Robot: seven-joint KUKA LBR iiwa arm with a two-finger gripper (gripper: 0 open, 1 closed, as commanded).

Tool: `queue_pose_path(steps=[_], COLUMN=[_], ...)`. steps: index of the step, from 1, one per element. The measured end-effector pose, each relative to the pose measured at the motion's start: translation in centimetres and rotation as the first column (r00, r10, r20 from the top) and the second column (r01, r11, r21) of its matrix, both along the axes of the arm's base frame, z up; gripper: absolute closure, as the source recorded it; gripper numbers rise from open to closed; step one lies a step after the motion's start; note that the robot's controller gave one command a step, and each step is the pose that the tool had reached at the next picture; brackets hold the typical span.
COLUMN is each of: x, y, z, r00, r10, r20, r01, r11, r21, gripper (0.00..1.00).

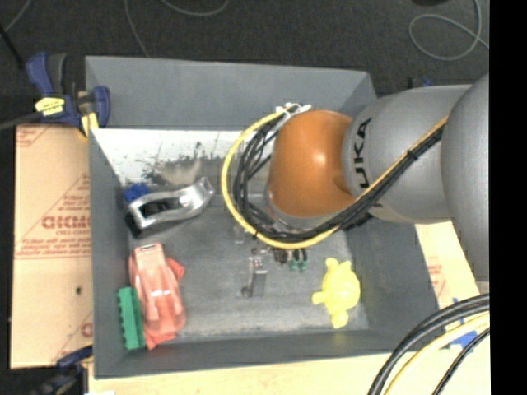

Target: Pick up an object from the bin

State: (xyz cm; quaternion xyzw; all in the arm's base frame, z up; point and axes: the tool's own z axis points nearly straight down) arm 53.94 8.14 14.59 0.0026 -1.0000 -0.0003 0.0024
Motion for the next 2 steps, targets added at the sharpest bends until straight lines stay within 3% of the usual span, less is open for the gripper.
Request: queue_pose_path(steps=[1,2], x=[0.2,8.5], y=[0.0,6.0], z=[0.5,-7.1], r00=[1.000,0.999], r10=[-0.003,0.036], r20=[0.008,0.012], r01=[0.003,-0.036], r11=[1.000,0.999], r21=[0.001,0.005], gripper=[0.00,0.00])
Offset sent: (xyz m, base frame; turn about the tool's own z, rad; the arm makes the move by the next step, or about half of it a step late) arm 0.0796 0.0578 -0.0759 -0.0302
